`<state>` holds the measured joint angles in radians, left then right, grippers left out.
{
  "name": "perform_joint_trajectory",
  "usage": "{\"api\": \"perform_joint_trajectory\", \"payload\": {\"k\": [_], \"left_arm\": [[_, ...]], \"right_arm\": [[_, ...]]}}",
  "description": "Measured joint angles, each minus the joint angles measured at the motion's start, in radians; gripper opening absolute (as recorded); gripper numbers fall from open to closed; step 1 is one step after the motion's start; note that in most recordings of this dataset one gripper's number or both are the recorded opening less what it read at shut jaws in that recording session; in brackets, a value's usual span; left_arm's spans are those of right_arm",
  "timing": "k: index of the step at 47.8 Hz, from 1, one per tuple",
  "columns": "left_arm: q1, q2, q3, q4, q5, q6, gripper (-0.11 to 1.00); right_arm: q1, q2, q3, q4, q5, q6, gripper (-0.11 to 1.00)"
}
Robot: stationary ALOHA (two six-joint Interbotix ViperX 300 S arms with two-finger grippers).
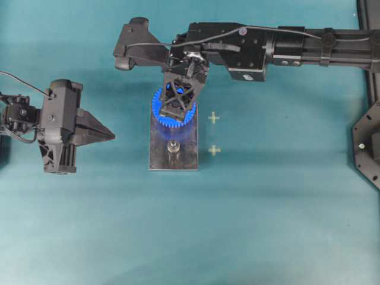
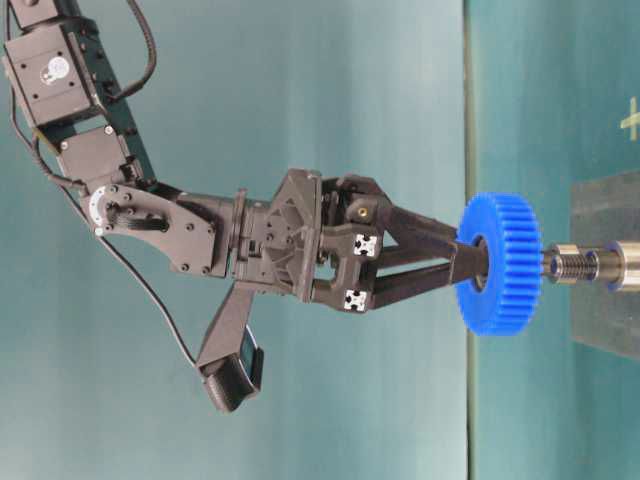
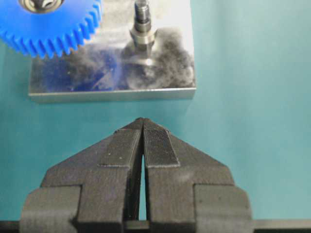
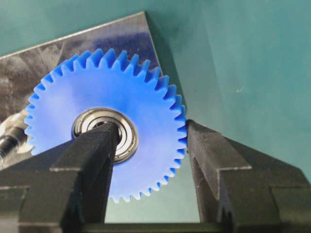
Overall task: Fit the large gear onto the shaft.
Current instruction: 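Align the gear hub with the upper shaft and push it on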
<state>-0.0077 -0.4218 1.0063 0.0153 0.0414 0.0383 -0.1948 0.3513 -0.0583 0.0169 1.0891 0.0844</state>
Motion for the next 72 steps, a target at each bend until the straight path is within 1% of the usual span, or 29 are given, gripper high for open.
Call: {"api": "perform_joint_trajectory", "payload": {"k": [2,13,20,25,30,33,51,57,63,72], "left_arm": [[0.0,0.0,0.0,0.0,0.0,0.002,0.0],[0.0,0.0,0.0,0.0,0.0,0.0,0.0],[0.0,0.0,0.0,0.0,0.0,0.0,0.0],[0.0,0.0,0.0,0.0,0.0,0.0,0.0],[0.0,0.0,0.0,0.0,0.0,0.0,0.0],[0.0,0.0,0.0,0.0,0.0,0.0,0.0],[0.0,0.0,0.0,0.0,0.0,0.0,0.0],[0.0,0.0,0.0,0.0,0.0,0.0,0.0],[0.0,0.0,-0.002,0.0,0.0,0.0,0.0],[0.0,0.0,0.0,0.0,0.0,-0.009,0.0]], "right_arm": [[0.0,0.0,0.0,-0.002,0.006,0.0,0.54],[0.0,0.0,0.0,0.0,0.008,0.0,0.55],[0.0,0.0,0.0,0.011,-0.003,0.0,0.56],[0.0,0.0,0.0,0.031,-0.009,0.0,0.62],[0.0,0.002,0.0,0.038,-0.011,0.0,0.75],[0.0,0.003,0.0,0.04,-0.012,0.0,0.79],[0.002,0.006,0.0,0.04,-0.008,0.0,0.79],[0.015,0.006,0.005,0.04,-0.006,0.0,0.79],[0.029,0.006,0.032,0.043,-0.006,0.0,0.79],[0.028,-0.021,0.094,0.052,-0.021,-0.002,0.79]]}}
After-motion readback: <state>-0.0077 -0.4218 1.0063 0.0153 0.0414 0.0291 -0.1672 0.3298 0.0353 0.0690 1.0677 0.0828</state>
